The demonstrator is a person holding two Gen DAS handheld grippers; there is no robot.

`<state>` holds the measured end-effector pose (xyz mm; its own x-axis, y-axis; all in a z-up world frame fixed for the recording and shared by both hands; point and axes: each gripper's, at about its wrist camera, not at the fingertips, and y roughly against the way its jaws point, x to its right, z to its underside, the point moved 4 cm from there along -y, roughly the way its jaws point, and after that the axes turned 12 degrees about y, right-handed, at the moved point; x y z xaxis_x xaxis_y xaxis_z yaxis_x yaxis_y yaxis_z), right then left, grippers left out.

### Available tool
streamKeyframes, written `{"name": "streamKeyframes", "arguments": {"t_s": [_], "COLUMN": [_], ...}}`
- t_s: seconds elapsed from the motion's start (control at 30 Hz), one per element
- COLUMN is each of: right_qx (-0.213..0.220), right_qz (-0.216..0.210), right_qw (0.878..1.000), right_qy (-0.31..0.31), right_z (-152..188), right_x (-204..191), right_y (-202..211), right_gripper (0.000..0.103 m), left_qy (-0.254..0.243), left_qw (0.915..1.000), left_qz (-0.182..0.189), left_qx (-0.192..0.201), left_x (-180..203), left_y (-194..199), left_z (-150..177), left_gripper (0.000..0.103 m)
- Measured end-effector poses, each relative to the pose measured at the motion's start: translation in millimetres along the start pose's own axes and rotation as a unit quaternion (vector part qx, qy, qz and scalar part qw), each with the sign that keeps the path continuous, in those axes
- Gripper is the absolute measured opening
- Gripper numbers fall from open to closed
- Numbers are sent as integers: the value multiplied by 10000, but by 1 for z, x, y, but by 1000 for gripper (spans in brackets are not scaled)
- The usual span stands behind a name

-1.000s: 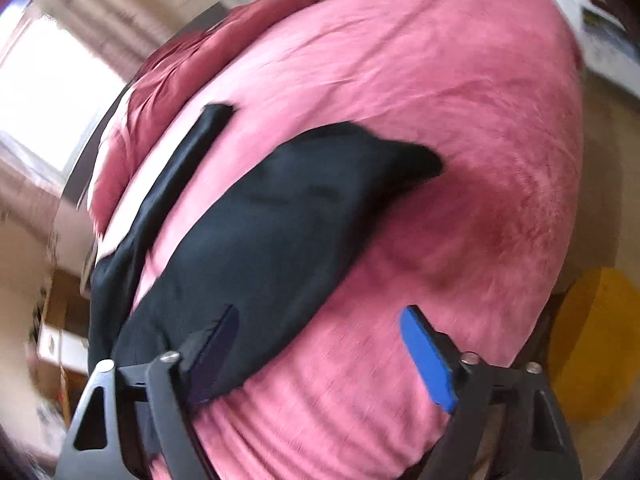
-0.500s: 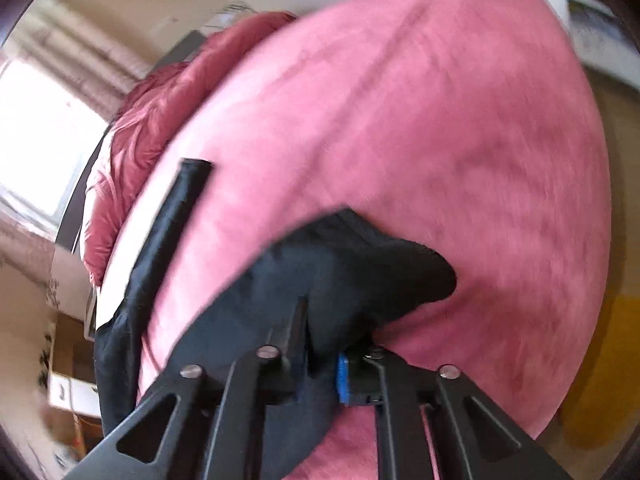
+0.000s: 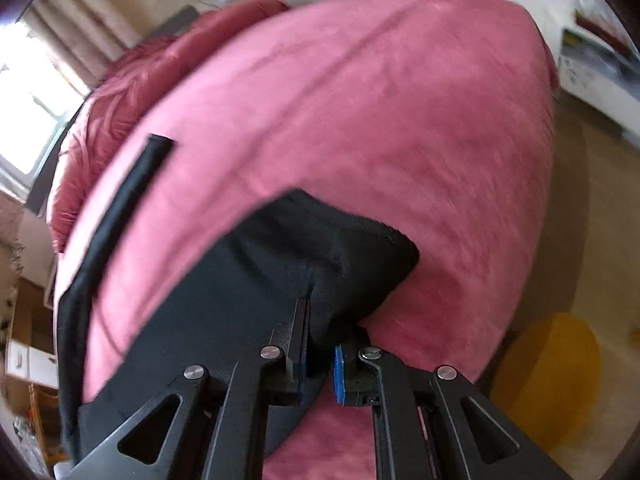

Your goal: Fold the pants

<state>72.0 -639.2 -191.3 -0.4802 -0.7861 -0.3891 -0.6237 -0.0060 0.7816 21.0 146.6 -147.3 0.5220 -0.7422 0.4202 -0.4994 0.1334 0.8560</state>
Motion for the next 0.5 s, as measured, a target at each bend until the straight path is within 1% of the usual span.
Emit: {"name": "streamKeyframes", "arguments": {"t_s": [0.07,0.17,0.2,0.27,0.3,0.33,0.43,0.5], "right_qx": [-93,-99,-114,-134,-129,-74,133,284], "right_qz": [85,177,161,266,368,426,635,723], "right_qw": [9999,9998,9998,9995,9992,9989,9966,9932], "right_qy": [-31,3,22,76,113,166,517,869], "right_z": [9,10,8,10,9,9,9,9], "right_x": [7,7,6,8,8,4,-8,-24], "right_y": [-7,-8,-7,-2,3,4,22,36], "right_gripper": [10,12,15,30,47,57,57,57], "left_qy": [-29,-109,-76,38,121,172,422,718], "left_qw": [9999,9995,9995,9998,9998,9998,9991,9969], "left_qz": [-99,-285,-302,-194,-158,-124,36,287], "left_qx": [-78,-23,-10,-16,-14,-5,93,153], "left_x": [0,2,-1,-11,-17,-22,-36,-45], "left_y": [-5,-7,-6,-2,2,4,15,21], "left_z": [2,-2,-2,-2,-3,-3,-6,-12], "left_gripper": [9,22,27,29,30,31,32,36]}}
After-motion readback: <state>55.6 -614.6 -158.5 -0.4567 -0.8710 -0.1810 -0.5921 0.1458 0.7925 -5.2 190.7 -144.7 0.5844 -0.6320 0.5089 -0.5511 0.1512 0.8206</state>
